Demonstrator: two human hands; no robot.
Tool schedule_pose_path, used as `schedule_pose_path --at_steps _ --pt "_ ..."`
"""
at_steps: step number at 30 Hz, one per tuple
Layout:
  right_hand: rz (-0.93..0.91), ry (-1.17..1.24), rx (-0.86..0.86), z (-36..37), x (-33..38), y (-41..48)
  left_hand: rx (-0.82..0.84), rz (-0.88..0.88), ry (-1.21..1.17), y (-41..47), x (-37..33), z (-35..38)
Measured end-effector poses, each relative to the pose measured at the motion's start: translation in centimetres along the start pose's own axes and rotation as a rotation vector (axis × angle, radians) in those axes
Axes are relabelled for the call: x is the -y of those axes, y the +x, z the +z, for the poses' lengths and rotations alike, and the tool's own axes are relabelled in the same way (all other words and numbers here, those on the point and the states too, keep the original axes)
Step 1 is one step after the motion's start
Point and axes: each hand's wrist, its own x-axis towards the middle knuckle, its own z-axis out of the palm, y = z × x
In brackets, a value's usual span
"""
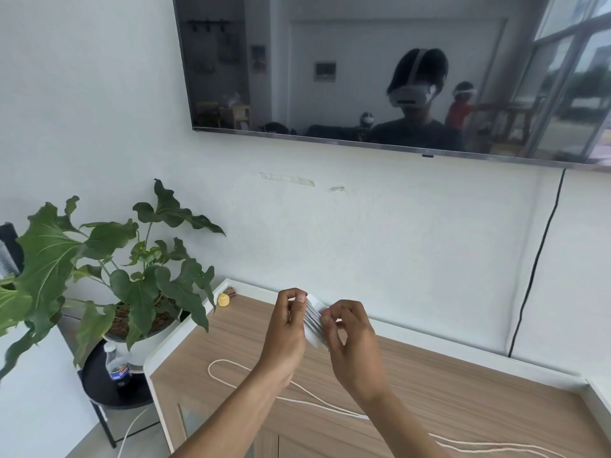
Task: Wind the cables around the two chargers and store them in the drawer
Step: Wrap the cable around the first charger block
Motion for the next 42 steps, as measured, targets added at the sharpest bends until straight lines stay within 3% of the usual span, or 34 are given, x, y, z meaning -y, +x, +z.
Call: schedule_pose_path --at_steps 6,12,26,37,42 --pt "-0.004 0.001 0.049 -0.2 -0.3 0.1 0.006 -0.063 -0.050 0.1 0.2 0.3" --pt "-0.029 -0.144 0.172 -0.6 -0.5 0.1 -0.027 -0.135 -0.063 0.2 0.4 0.7" --pt "0.057 -0.134 0.239 -1.4 -3.8 0.2 0.145 -0.292 -0.256 -0.7 2.2 1.2" --pt "0.129 -0.144 0.367 -4.6 -6.6 1.6 0.272 -0.303 -0.103 0.4 4.8 3.4" --pt "0.142 -0.148 0.380 -7.3 -9.2 3.4 0.431 -0.141 0.201 2.8 5.6 4.4"
